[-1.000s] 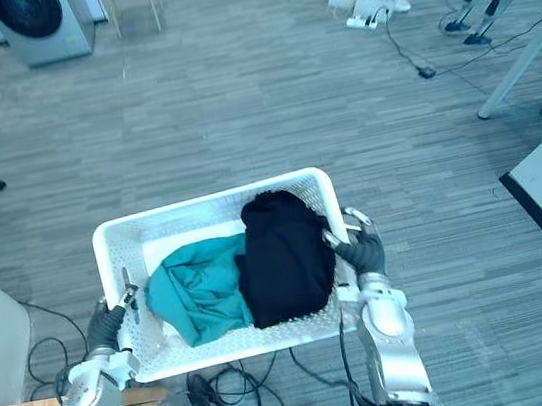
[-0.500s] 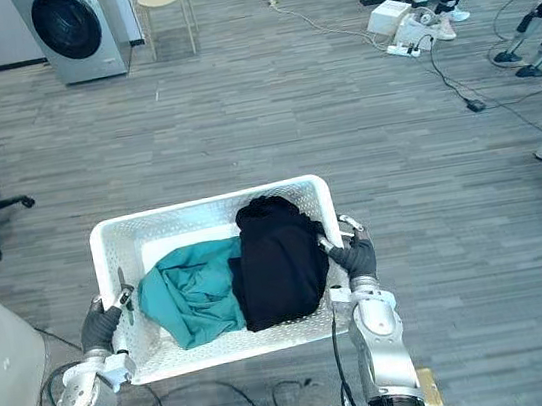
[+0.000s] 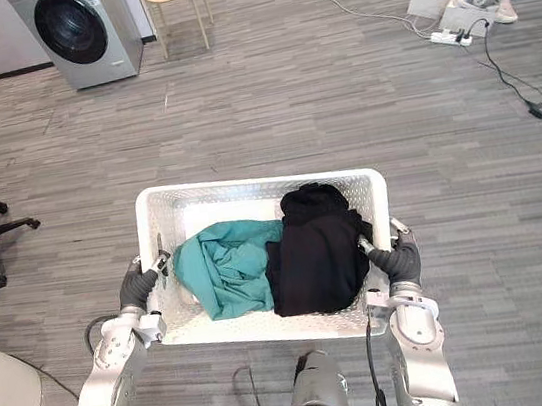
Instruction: Pick up the laundry basket with both hands and put the clothes into the washing machine.
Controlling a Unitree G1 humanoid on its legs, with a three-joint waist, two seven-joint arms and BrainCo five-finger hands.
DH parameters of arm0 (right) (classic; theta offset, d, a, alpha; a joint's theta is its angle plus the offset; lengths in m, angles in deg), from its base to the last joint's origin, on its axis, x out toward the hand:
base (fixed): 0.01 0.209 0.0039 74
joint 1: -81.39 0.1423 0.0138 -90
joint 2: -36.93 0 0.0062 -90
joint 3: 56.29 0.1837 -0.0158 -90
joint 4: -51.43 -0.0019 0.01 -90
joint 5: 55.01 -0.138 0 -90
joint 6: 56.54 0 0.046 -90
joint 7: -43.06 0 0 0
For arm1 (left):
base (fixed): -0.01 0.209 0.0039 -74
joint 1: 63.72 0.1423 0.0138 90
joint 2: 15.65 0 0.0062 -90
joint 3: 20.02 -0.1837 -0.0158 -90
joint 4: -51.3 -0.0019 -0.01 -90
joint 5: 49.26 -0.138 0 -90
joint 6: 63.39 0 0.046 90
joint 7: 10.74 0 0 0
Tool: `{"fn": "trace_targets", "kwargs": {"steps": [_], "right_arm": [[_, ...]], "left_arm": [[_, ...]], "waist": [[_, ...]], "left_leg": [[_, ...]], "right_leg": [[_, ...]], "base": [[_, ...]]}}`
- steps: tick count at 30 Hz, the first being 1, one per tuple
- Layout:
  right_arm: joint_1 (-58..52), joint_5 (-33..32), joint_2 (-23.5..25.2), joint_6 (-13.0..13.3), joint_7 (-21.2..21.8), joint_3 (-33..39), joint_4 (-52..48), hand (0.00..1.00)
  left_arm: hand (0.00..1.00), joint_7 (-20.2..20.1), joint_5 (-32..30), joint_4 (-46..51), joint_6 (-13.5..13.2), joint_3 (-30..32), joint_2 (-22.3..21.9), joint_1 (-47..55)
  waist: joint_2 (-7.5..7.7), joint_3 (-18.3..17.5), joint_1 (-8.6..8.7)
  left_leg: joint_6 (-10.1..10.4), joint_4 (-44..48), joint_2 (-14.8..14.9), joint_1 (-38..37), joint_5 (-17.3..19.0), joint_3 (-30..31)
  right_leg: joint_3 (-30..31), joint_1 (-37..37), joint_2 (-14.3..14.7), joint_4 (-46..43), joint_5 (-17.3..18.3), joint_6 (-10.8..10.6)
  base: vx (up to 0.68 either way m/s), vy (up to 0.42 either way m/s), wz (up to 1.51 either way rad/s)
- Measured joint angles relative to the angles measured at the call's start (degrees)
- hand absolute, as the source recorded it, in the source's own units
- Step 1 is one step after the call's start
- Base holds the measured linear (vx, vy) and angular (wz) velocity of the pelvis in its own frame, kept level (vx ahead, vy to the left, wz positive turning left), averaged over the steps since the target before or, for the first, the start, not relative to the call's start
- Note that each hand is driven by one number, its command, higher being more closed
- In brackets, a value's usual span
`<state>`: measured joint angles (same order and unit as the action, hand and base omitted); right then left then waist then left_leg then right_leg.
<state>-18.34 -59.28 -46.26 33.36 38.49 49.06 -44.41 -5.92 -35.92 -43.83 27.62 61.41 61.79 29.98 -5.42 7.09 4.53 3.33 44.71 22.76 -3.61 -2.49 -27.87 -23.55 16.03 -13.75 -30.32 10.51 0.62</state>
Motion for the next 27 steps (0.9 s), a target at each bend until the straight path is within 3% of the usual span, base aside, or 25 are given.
{"fn": "trace_targets", "kwargs": {"steps": [1, 2, 3, 4, 7, 10, 11, 12, 13, 14, 15, 16, 19, 20, 21, 22, 23, 24, 25, 26, 27], "right_arm": [[-0.92, -0.62, 0.31, 0.07, -0.02, -0.08, -0.05, 1.0], [-1.08, -0.66, 0.11, 0.06, -0.04, -0.07, -0.06, 1.0], [-1.15, -0.77, -0.25, 0.05, -0.35, -0.06, -0.16, 1.0], [-1.19, -0.77, -0.16, 0.05, -0.75, -0.08, -0.3, 1.0], [-1.16, -0.85, -0.13, 0.14, -0.87, -0.58, -0.55, 1.0], [-1.2, -1.01, -0.2, 0.27, -0.86, -0.62, -0.54, 1.0], [-1.31, -1.01, -0.37, 0.39, -0.84, -0.62, -0.52, 1.0], [-1.65, -1.04, -0.74, 0.59, -0.82, -0.62, -0.51, 1.0], [-2.67, -1.06, -1.43, 1.16, -0.8, -0.63, -0.29, 1.0], [-2.95, -1.12, -1.27, 1.14, -0.73, -0.81, -0.16, 1.0], [-3.02, -1.25, -0.22, 1.15, -0.71, -1.45, -0.02, 1.0], [-2.87, -2.19, 0.31, 1.23, -0.66, -2.5, -0.02, 1.0], [-0.94, -2.57, 0.33, 1.23, 0.07, -4.52, 0.16, 1.0], [-1.15, -2.58, 0.67, 1.35, 0.32, -4.51, 0.44, 1.0], [-1.57, -2.57, 0.27, 1.69, 0.34, -4.24, 1.39, 1.0], [-1.32, -2.53, 0.71, 2.01, 0.31, -4.07, 3.14, 1.0], [-1.35, -2.46, 1.03, 2.05, 0.31, -4.08, 3.68, 1.0], [-1.12, -2.33, 1.76, 2.07, 0.32, -4.1, 5.4, 1.0], [-1.0, -2.1, 2.62, 2.05, 0.32, -4.12, 6.35, 1.0], [-0.82, -2.01, 4.03, 1.76, 0.33, -4.16, 7.88, 1.0], [-0.8, -2.01, 4.3, 1.45, 0.33, -4.4, 8.46, 1.0]], "left_arm": [[1.0, -0.01, 0.07, -0.19, 0.0, -0.39, 0.04, 1.07], [1.0, 0.01, 0.12, -0.18, 0.0, -0.61, 0.02, 1.17], [1.0, 0.01, 0.54, -0.18, 0.01, -0.77, -0.09, 1.3], [1.0, 0.0, 0.82, -0.05, 0.01, -0.75, -0.07, 1.32], [1.0, -0.01, 1.05, 1.54, 0.01, -0.57, 0.08, 1.94], [1.0, -0.08, 1.05, 2.96, 0.01, -0.59, 0.09, 2.43], [1.0, -0.07, 1.05, 3.43, 0.02, -0.61, 0.03, 2.91], [1.0, -0.07, 1.04, 4.45, 0.03, -0.62, -0.08, 3.67], [1.0, -0.1, 0.98, 5.98, 0.02, -1.31, 0.03, 5.06], [1.0, -0.09, 0.95, 6.18, 0.03, -1.39, 0.11, 5.63], [1.0, 0.05, 0.76, 6.4, 0.03, -0.76, 0.35, 6.26], [1.0, 0.15, 0.44, 6.76, 0.07, 0.29, 0.95, 6.24], [1.0, 0.29, 0.45, 6.96, 0.13, 2.67, 1.11, 7.7], [1.0, 0.24, 0.45, 7.0, 0.13, 2.66, 1.07, 7.86], [1.0, 0.03, 0.42, 7.22, 0.12, 1.97, 1.06, 7.95], [1.0, -0.08, 0.22, 7.38, 0.11, 1.52, 1.59, 7.66], [1.0, -0.09, -0.14, 7.42, 0.11, 1.53, 1.85, 7.51], [1.0, -0.06, -0.71, 7.46, 0.14, 1.56, 2.46, 7.43], [1.0, 0.07, -1.26, 7.47, 0.21, 1.75, 2.81, 7.42], [1.0, 0.33, -1.7, 7.39, 0.46, 1.77, 4.03, 7.43], [1.0, 0.43, -2.05, 7.25, 0.64, 1.73, 4.66, 7.43]], "waist": [[-0.03, 0.18, -0.92], [-0.11, 0.14, -1.15], [0.01, 0.26, -1.35], [0.06, 0.28, -1.26], [0.08, 0.24, -1.61], [0.73, 0.31, -2.62], [1.18, 0.41, -2.64], [0.93, 0.26, -2.64], [-0.08, -0.43, -3.08], [0.44, -0.74, -3.69], [1.24, -1.58, -3.71], [3.39, -1.72, -2.88], [4.91, -1.93, -4.43], [5.52, -2.08, -4.81], [5.19, -3.37, -4.93], [6.66, -4.28, -4.65], [7.56, -4.38, -4.44], [8.3, -4.45, -3.95], [8.34, -4.41, -3.81], [8.23, -3.91, -4.08], [7.79, -3.36, -4.29]], "left_leg": [[-2.44, 9.26, 4.36, 2.28, -3.01, -0.63], [-2.64, 12.44, 5.26, 3.26, -1.47, -0.75], [-4.22, 21.13, 6.54, 6.38, 4.19, -2.55], [-5.23, 23.25, 6.82, 8.09, 7.25, -5.48], [-6.07, 18.83, 6.62, 12.26, 11.77, -10.45], [-3.64, -2.12, 1.37, 18.17, 13.15, -10.61], [-1.33, -16.0, -3.56, 18.7, 10.68, -8.98], [-0.59, -27.13, -6.65, 18.51, 7.38, -7.74], [-1.05, -37.69, -9.87, 18.47, 0.04, -4.01], [-1.15, -37.56, -10.56, 17.6, -4.51, -2.25], [-4.5, -34.12, -10.94, 18.6, -6.4, -1.93], [-5.64, -27.1, -11.16, 21.08, -1.7, -1.59], [-5.63, -10.96, -8.9, 23.27, 7.93, 0.34], [-5.94, -8.63, -8.98, 23.8, 9.5, 0.77], [-4.72, -9.22, -10.54, 22.58, 14.42, 1.67], [-3.2, -10.88, -13.49, 20.31, 16.2, 1.15], [-3.66, -11.07, -14.83, 19.66, 16.76, 1.04], [-4.14, -10.98, -15.81, 18.65, 17.98, 1.4], [-4.27, -11.18, -15.83, 17.97, 18.57, 2.05], [-3.46, -13.46, -15.83, 14.65, 18.99, 2.78], [-2.55, -16.29, -15.95, 11.04, 18.83, 2.75]], "right_leg": [[-0.85, -4.57, 1.81, 3.91, 0.86, 0.74], [-0.76, -5.47, 2.1, 4.65, 0.99, 0.72], [-0.78, -9.16, 2.56, 7.6, 1.19, 0.42], [-0.77, -12.15, 2.72, 10.34, 1.2, 0.39], [-0.65, -16.64, 2.89, 15.0, 1.06, 0.0], [-0.66, -20.75, 0.95, 17.84, 1.76, -3.07], [-0.85, -22.75, -0.61, 18.44, 2.06, -5.78], [-0.81, -24.59, -0.94, 19.39, 1.98, -8.5], [-0.32, -27.37, -0.54, 20.28, 2.93, -12.03], [0.57, -28.07, -1.21, 20.7, 3.17, -12.45], [1.78, -29.12, -2.19, 22.01, 3.22, -12.15], [3.16, -29.98, -2.85, 23.37, 2.81, -11.55], [6.04, -32.39, -4.77, 22.18, -0.11, -10.73], [6.05, -32.11, -5.27, 20.04, -0.4, -10.55], [7.01, -29.58, -7.13, 12.48, -0.44, -10.61], [9.63, -24.91, -11.46, 0.66, -0.95, -11.52], [11.0, -22.09, -13.56, -5.52, -2.92, -12.5], [12.77, -16.54, -15.58, -17.2, -7.67, -13.83], [13.12, -13.49, -15.52, -23.3, -7.5, -14.08], [12.98, -8.88, -14.48, -32.77, -4.1, -11.71], [11.62, -6.55, -13.42, -36.53, -1.03, -8.94]], "base": [[0.27, -0.093, -0.08], [0.39, -0.076, -0.06], [0.32, -0.02, 0.02], [0.38, -0.007, 0.04], [0.29, 0.078, -0.07], [0.36, 0.186, -0.16], [0.46, 0.285, -0.14], [0.72, 0.46, -0.19], [0.66, 0.41, -0.3], [0.55, 0.317, -0.34], [0.39, 0.158, -0.07], [0.39, 0.133, 0.06], [0.59, 0.252, -0.27], [0.46, 0.271, -0.03], [0.45, 0.305, 0.26], [0.43, 0.28, 0.37], [0.4, 0.175, 0.49], [0.29, 0.044, 0.41], [0.38, -0.019, 0.34], [0.42, -0.103, 0.08], [0.45, -0.117, -0.08]]}}
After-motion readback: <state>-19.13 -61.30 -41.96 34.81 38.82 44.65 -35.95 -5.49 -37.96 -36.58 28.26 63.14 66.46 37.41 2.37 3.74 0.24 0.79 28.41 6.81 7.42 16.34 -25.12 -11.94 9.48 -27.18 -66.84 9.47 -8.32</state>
